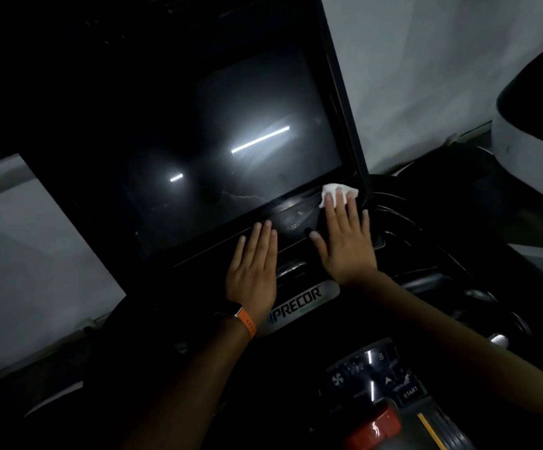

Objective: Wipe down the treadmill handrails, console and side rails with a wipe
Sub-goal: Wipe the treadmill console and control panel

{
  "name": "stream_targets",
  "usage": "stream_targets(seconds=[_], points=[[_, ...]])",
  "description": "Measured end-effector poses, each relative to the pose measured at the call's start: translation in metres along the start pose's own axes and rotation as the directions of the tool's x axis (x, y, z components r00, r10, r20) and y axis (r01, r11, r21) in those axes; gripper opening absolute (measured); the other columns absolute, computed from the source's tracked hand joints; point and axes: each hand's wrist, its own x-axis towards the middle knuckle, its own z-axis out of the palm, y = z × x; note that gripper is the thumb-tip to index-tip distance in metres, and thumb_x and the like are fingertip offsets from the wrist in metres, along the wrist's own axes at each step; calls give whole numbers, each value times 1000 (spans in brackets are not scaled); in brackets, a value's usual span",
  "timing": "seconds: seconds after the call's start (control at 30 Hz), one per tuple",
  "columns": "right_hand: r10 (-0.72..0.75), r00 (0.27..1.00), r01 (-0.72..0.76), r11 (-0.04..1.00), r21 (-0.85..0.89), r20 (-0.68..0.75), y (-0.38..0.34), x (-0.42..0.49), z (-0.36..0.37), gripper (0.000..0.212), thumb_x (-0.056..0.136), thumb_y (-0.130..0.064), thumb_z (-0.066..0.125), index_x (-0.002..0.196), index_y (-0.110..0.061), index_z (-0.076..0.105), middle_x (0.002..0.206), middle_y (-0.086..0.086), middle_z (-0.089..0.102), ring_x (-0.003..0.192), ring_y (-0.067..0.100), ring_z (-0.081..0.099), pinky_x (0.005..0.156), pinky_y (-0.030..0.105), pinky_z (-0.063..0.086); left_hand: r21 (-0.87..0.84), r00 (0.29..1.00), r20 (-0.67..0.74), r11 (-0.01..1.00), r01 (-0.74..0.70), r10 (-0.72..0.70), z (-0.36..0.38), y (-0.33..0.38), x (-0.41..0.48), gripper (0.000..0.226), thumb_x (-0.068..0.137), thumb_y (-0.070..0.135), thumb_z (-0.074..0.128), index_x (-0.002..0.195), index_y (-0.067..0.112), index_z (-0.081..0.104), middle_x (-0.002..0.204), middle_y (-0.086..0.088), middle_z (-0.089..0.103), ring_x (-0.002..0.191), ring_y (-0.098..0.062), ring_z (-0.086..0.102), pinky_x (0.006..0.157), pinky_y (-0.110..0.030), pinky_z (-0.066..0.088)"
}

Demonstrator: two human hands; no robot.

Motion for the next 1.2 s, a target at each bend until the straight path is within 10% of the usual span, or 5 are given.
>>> stream_targets(seconds=[0.13, 0.3, 0.43, 0.87, 1.2], points=[[-362, 930, 367, 926, -87, 67, 6, 3, -4, 75, 107, -57, 30, 167, -16, 14, 175, 8, 7, 162, 31, 2, 125, 66, 16, -6, 1000, 1, 1000, 9, -9, 4, 12, 4, 78, 95, 17, 57, 161, 4, 16, 170, -13, 11, 158, -29, 14, 128, -46, 11], [-29, 999, 30, 999, -14, 18, 33, 13, -14, 78, 107, -54, 33, 167, -11, 10, 175, 12, 7, 162, 29, 0, 128, 58, 8, -3, 1000, -5, 1000, 30, -30, 7, 23, 10, 76, 95, 14, 58, 161, 4, 23, 170, -13, 15, 158, -28, 15, 127, -47, 16], [-291, 945, 303, 951, -64, 152, 33, -19, -3, 77, 107, -57, 28, 167, -11, 12, 175, 10, 3, 162, 30, -2, 127, 60, 17, 25, 999, 7, 999, 45, -45, 9, 31, 11, 72, 97, 17, 53, 161, 4, 21, 170, -13, 13, 158, -28, 14, 128, -46, 13], [-329, 932, 330, 944, 23, 154, 49, -48, -40, 72, 110, -53, 27, 168, -14, 10, 175, 8, 4, 162, 24, -1, 130, 49, 8, -31, 977, 12, 976, 214, -214, 3, 61, -4, 78, 95, 33, 59, 158, 7, 20, 167, -11, 24, 155, -25, 25, 124, -43, 17], [-661, 727, 620, 749, 235, 187, -50, -72, -17, 75, 102, -46, 37, 166, -18, 11, 172, 12, 18, 160, 30, 15, 122, 62, 28, -61, 880, -24, 879, 473, -475, -31, 14, -116, 57, 105, 31, 39, 155, 4, 40, 165, -13, 32, 154, -27, 29, 123, -47, 29]])
